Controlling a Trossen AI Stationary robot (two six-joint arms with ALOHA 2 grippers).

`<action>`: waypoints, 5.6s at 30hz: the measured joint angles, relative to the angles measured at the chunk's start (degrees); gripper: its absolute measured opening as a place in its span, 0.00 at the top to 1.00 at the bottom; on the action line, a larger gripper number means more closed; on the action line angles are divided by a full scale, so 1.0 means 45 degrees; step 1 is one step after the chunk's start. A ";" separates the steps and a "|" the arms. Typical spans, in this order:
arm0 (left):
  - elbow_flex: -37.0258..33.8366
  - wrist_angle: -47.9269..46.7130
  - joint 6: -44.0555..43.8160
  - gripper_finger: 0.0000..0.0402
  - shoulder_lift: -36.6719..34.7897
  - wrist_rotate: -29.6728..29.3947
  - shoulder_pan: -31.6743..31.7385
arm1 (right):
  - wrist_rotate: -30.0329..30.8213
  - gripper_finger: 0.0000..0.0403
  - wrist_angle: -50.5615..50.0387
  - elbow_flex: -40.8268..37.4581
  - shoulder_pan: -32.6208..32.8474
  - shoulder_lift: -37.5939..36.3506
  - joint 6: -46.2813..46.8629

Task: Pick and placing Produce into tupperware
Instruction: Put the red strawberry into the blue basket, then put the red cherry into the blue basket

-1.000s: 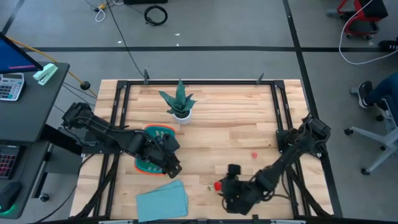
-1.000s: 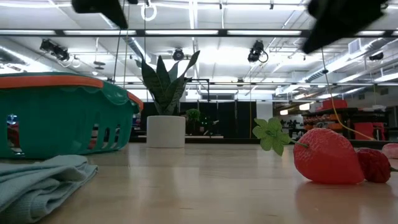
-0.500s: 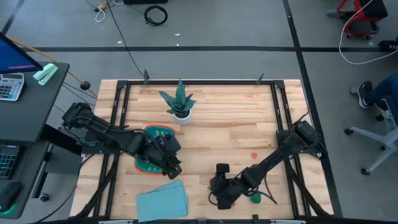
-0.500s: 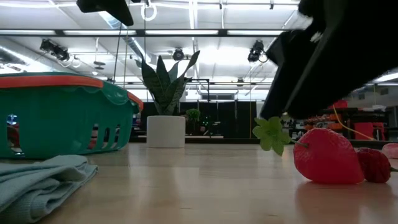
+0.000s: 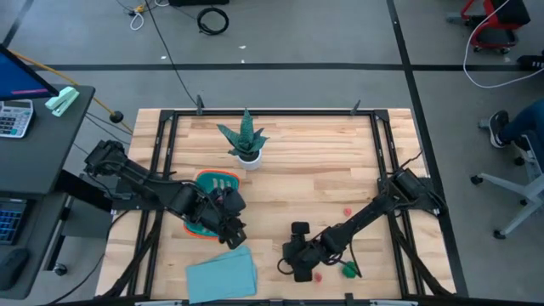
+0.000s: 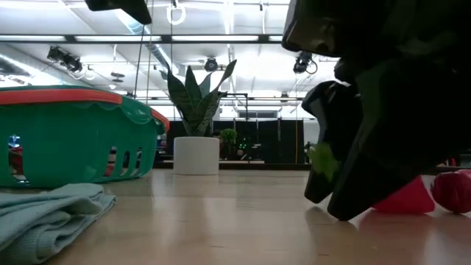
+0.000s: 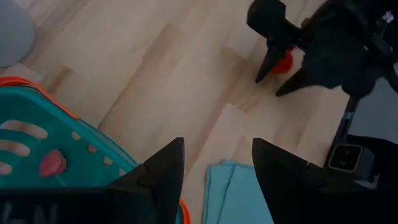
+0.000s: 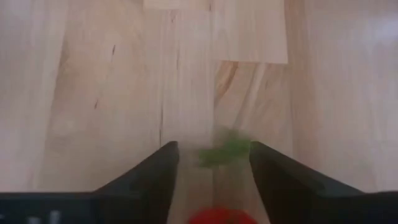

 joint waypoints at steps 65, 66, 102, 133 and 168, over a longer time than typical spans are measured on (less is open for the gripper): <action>-0.0005 -0.1221 0.4156 0.72 -0.6131 -0.4889 0.0879 | -0.2009 0.92 0.6681 0.8714 -0.5694 0.4597 -0.4341; -0.0001 -0.1209 0.4152 0.72 -0.6094 -0.4894 0.0879 | -0.2012 0.90 0.6120 0.8916 -0.5704 0.4609 -0.4409; -0.0568 0.6121 0.9493 0.50 0.2827 -0.0106 0.1287 | 0.8019 0.64 -0.9542 0.5246 0.4800 -0.3832 0.5783; 0.1805 1.6224 1.0378 0.33 1.0355 0.2378 0.1272 | 0.9791 0.64 -0.9513 0.3614 0.5449 -0.4245 0.9051; 0.1953 1.5349 0.9035 0.33 1.0690 0.2323 0.1762 | 0.9789 0.64 -0.9527 0.3618 0.5434 -0.4231 0.8665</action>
